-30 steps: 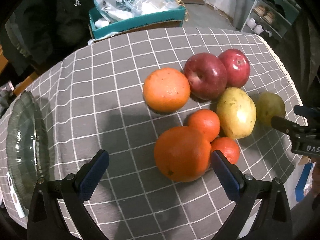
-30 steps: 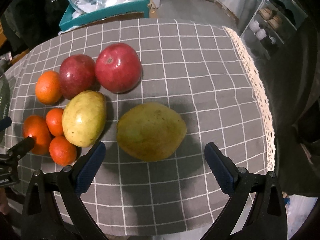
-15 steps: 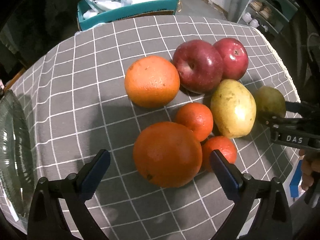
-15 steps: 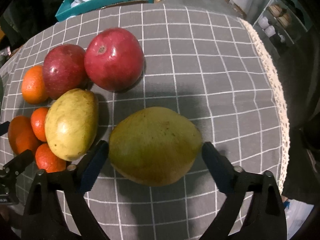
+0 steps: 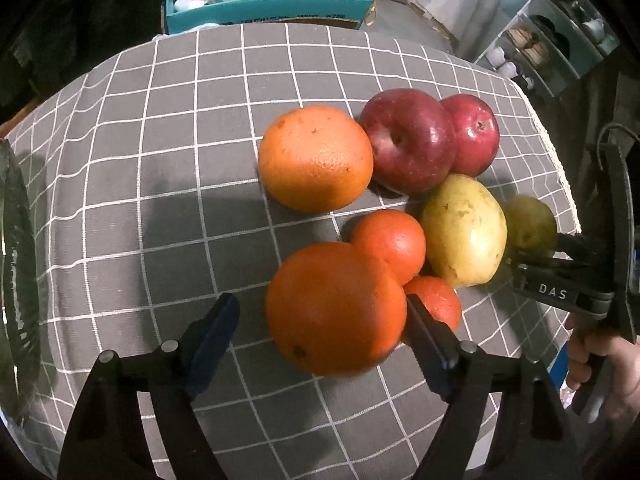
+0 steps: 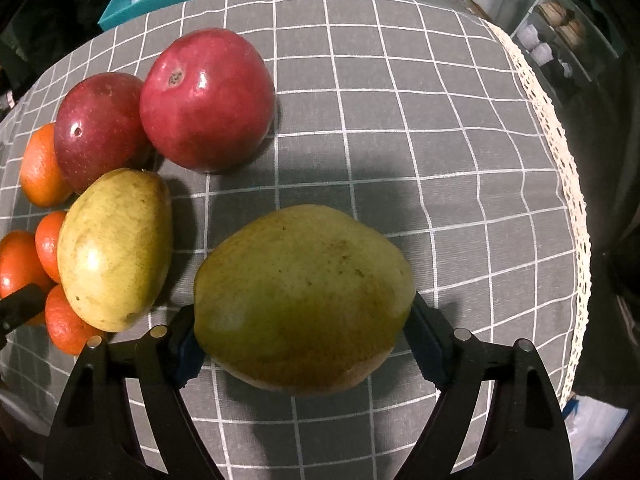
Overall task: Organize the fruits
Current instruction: 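Close the right tool on the large green fruit while the left tool grasps the large orange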
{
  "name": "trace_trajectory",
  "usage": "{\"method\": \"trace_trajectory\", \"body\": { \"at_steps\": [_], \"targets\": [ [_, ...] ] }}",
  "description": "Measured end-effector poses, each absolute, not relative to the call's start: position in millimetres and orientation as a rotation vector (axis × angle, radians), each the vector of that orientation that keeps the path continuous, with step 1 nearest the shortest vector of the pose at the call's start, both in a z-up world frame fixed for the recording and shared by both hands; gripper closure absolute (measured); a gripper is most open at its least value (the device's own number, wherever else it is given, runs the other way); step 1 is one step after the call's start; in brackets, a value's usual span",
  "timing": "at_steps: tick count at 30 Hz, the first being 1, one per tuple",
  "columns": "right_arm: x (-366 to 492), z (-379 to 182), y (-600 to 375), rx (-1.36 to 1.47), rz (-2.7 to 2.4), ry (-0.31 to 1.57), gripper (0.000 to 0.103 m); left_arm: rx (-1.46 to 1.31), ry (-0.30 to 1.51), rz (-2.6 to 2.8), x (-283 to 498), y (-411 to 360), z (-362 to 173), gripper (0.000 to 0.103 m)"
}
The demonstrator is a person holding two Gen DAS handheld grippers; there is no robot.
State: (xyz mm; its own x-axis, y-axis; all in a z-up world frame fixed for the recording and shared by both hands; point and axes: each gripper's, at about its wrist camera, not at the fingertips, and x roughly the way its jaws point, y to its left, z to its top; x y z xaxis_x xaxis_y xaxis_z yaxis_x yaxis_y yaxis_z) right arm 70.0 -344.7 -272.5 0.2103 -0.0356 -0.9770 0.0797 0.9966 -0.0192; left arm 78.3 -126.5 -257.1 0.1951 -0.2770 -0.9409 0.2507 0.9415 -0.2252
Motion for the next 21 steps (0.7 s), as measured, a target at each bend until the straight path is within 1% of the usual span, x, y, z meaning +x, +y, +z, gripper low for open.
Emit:
{"method": "trace_trajectory", "body": {
  "at_steps": [7,12,14,16,17,18,19,20,21],
  "targets": [
    [60.2,-266.4,-339.5,0.008,-0.083,1.349,0.021,-0.003,1.328,-0.386,78.6,-131.3,-258.4,0.019],
    [57.8,-256.7,-335.9,0.005,-0.087,1.33,0.022,-0.054,1.335,-0.391,82.5,-130.9,-263.7,0.02],
    [57.1,-251.6,-335.8,0.01,-0.088,1.319,0.023,-0.084,1.338,-0.405,82.0,-127.6,-264.9,0.024],
    [55.1,-246.9,-334.7,0.019,-0.089,1.31,0.025,-0.112,1.341,-0.422,81.1,-124.4,-265.7,0.035],
    [54.5,-243.8,-333.7,0.024,-0.088,1.302,0.026,-0.114,1.341,-0.426,80.7,-124.1,-264.9,0.035],
    [53.5,-240.2,-333.2,0.027,-0.087,1.293,0.027,-0.103,1.341,-0.426,80.2,-124.7,-264.3,0.035],
    [53.1,-234.6,-331.6,0.029,-0.085,1.275,0.033,-0.094,1.338,-0.424,78.9,-124.3,-263.1,0.035],
    [52.3,-228.4,-330.1,0.024,-0.089,1.25,0.035,-0.08,1.335,-0.419,77.8,-124.8,-262.6,0.035],
    [51.7,-221.0,-328.7,0.02,-0.09,1.227,0.046,-0.069,1.324,-0.414,76.3,-126.0,-260.5,0.036]
  ]
}}
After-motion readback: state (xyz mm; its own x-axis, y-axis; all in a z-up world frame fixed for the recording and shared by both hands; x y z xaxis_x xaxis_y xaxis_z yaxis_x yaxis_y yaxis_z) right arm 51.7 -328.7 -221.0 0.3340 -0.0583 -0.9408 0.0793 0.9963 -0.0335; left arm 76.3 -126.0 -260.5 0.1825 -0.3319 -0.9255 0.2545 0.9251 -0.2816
